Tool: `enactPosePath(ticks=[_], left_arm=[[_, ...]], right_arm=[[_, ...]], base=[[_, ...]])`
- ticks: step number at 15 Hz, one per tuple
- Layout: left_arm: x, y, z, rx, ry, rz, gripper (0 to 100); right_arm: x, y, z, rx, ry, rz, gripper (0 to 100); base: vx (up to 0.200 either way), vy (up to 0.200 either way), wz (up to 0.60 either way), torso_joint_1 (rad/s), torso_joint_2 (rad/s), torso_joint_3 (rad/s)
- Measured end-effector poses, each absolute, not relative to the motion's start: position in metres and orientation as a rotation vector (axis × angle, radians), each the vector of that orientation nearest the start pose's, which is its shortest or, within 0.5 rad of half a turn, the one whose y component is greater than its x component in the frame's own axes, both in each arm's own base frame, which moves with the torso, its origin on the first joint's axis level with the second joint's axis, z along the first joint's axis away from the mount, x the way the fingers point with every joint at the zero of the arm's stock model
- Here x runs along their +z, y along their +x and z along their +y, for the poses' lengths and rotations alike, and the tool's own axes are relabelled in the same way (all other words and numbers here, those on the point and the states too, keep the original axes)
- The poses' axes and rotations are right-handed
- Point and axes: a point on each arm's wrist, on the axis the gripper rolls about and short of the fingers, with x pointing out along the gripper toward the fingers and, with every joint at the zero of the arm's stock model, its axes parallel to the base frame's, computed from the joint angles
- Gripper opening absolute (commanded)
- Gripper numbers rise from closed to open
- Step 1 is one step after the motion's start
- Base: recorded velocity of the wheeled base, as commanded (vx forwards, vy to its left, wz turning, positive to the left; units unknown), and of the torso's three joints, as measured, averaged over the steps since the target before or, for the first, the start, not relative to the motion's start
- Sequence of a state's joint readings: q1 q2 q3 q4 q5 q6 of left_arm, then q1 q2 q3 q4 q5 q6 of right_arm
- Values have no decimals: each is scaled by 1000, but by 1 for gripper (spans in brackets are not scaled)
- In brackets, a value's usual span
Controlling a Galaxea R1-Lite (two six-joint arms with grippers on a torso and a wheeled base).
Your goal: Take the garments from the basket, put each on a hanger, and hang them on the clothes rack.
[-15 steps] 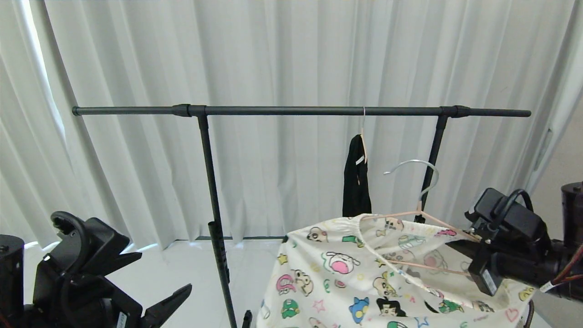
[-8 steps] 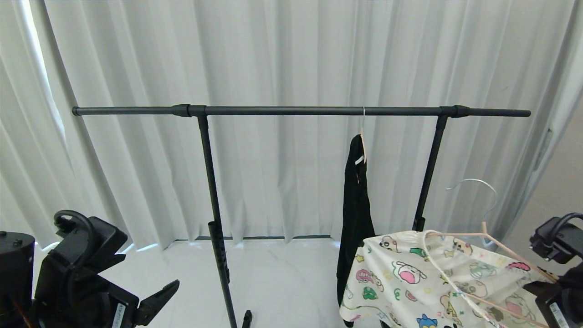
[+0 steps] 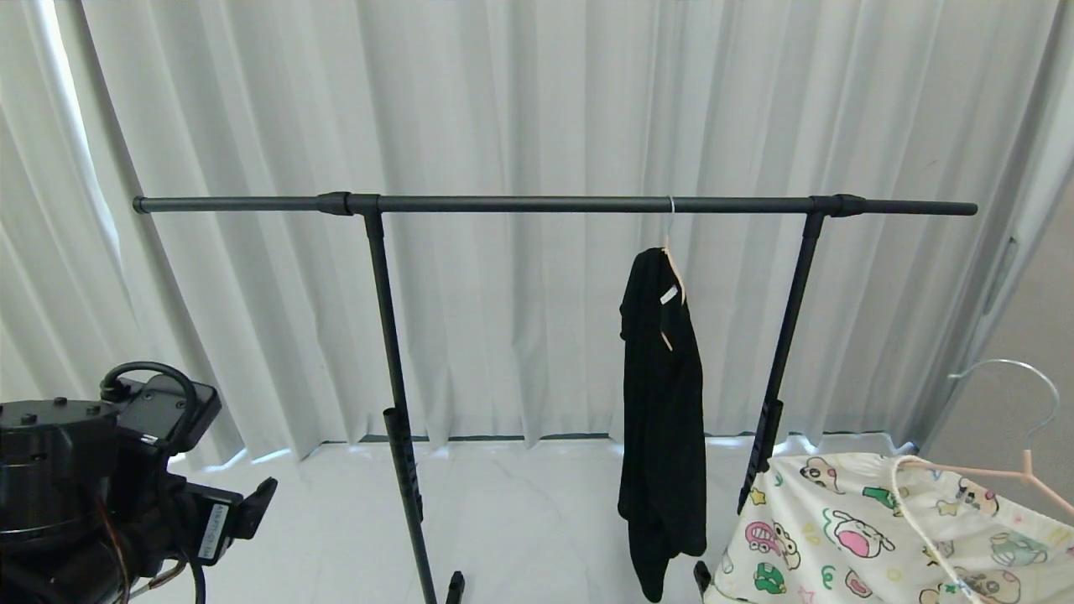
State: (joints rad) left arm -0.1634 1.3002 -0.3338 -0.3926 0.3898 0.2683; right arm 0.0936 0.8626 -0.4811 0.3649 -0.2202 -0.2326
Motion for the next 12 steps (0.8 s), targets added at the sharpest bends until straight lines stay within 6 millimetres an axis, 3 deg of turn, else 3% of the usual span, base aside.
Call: enactPosePath(ticks=[3, 6, 12], left_arm=[[131, 179, -20, 174, 411, 547, 100], [126, 180, -19, 182, 419, 571, 100], [128, 169, -19, 180, 418, 552, 100]], right_arm=[[173, 72, -3, -107, -305, 720, 0], [193, 88, -6, -156, -256, 691, 0], [250, 159, 2, -145, -160, 534, 0]], base=[[0, 0, 0, 0, 0, 0], [0, 0, 0, 0, 0, 0], [0, 0, 0, 0, 0, 0]])
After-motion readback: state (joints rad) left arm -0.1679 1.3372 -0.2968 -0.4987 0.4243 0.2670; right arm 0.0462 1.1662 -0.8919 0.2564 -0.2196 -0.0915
